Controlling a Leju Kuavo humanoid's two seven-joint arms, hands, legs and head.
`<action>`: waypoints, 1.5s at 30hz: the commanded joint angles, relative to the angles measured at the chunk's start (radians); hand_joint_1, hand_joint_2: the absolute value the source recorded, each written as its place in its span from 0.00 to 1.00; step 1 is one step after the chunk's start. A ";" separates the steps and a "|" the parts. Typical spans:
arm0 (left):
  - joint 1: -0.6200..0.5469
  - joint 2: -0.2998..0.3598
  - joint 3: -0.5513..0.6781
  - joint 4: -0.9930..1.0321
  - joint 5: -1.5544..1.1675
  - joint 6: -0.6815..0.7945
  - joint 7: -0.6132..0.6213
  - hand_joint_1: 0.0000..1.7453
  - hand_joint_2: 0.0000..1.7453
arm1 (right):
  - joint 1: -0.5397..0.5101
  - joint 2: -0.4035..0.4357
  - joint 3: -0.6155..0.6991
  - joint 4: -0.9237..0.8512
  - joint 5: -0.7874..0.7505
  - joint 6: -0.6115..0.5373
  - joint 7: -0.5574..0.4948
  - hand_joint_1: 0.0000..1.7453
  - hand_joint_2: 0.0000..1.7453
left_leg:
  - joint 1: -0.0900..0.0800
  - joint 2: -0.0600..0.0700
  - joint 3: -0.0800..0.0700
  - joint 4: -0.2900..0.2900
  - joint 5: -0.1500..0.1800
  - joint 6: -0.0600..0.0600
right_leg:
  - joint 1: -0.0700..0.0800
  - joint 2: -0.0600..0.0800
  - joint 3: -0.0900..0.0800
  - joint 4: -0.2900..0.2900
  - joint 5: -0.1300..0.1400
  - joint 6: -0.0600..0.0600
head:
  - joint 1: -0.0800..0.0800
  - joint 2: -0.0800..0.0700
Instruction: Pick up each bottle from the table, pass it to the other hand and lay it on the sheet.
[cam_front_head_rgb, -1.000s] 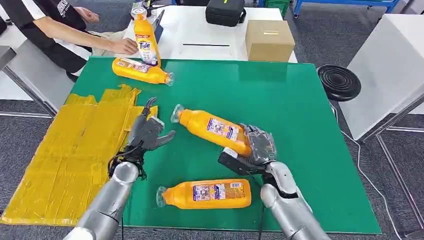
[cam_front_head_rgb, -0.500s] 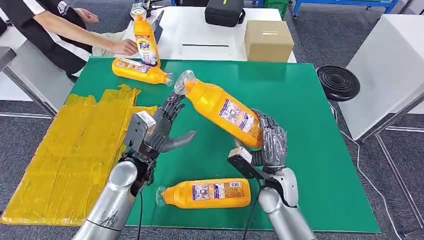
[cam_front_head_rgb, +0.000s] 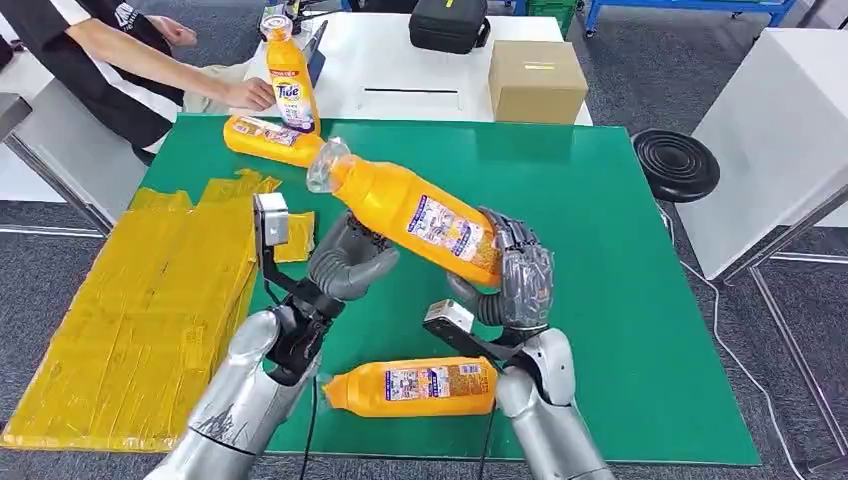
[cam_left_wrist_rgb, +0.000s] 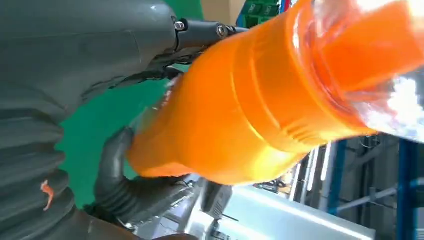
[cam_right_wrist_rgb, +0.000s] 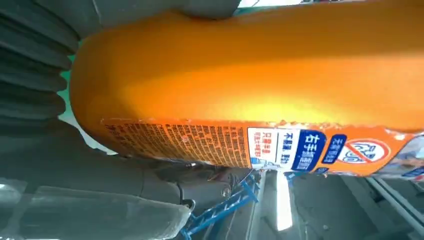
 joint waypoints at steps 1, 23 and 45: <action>-0.061 0.017 -0.061 0.088 0.025 0.019 0.004 0.00 1.00 | -0.090 0.034 0.015 0.153 0.003 -0.001 -0.002 1.00 1.00 | 0.002 0.000 0.004 -0.001 0.000 -0.008 | 0.001 0.000 0.005 -0.002 0.000 -0.003 | 0.000 0.000; -0.106 0.015 -0.040 0.096 0.022 0.169 -0.069 0.00 1.00 | -0.177 0.074 0.250 0.345 -0.047 0.089 0.066 1.00 1.00 | 0.002 0.000 0.003 -0.001 0.000 -0.006 | 0.001 -0.001 0.003 -0.001 0.000 -0.002 | 0.000 0.000; -0.121 -0.007 0.047 0.060 -0.183 0.403 -0.199 0.00 1.00 | -0.209 0.071 0.347 0.383 -0.208 0.245 0.080 1.00 1.00 | 0.003 -0.001 0.002 0.000 0.000 -0.006 | 0.002 -0.002 0.003 -0.001 -0.001 -0.003 | 0.000 0.000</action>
